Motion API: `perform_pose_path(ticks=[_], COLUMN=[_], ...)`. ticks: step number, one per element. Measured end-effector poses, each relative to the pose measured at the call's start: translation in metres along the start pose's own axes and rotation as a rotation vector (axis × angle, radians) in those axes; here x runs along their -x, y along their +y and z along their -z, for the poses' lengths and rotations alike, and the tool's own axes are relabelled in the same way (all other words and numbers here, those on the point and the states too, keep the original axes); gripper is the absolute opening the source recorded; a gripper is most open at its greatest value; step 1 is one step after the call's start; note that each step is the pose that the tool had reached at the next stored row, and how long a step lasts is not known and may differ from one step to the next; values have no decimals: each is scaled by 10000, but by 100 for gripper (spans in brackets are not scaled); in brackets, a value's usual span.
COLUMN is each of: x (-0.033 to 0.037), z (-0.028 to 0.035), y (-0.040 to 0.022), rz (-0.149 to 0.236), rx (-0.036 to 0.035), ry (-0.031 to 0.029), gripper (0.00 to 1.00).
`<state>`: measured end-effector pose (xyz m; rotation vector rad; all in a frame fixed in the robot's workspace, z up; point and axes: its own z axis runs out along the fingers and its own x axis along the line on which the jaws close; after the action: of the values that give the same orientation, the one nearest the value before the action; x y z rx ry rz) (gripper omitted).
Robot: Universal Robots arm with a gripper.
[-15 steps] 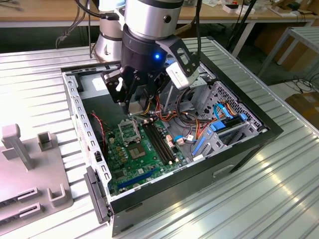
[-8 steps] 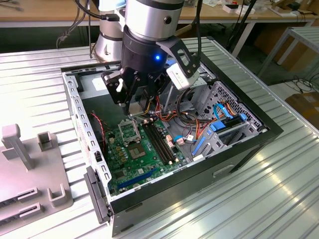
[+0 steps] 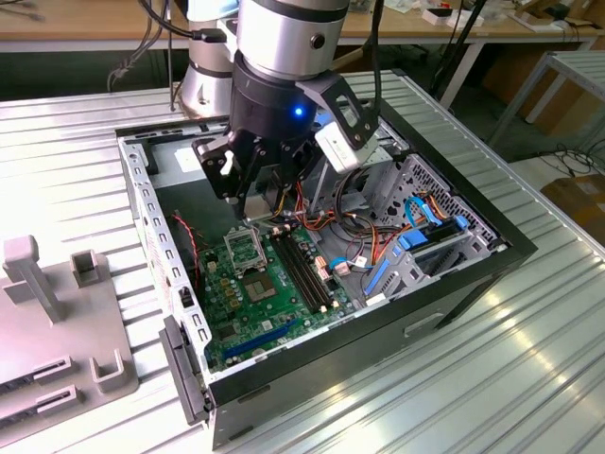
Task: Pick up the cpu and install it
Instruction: 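Place the cpu into insertion slot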
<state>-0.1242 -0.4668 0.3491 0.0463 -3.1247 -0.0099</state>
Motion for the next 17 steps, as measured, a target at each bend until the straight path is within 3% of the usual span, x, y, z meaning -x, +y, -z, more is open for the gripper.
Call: perform_pose_path(ticks=[8,17], x=[1,0], z=[-61,-68], y=[-21,-42], rz=[1,0], rx=[0,0], ry=[0,0], gripper=[47,47])
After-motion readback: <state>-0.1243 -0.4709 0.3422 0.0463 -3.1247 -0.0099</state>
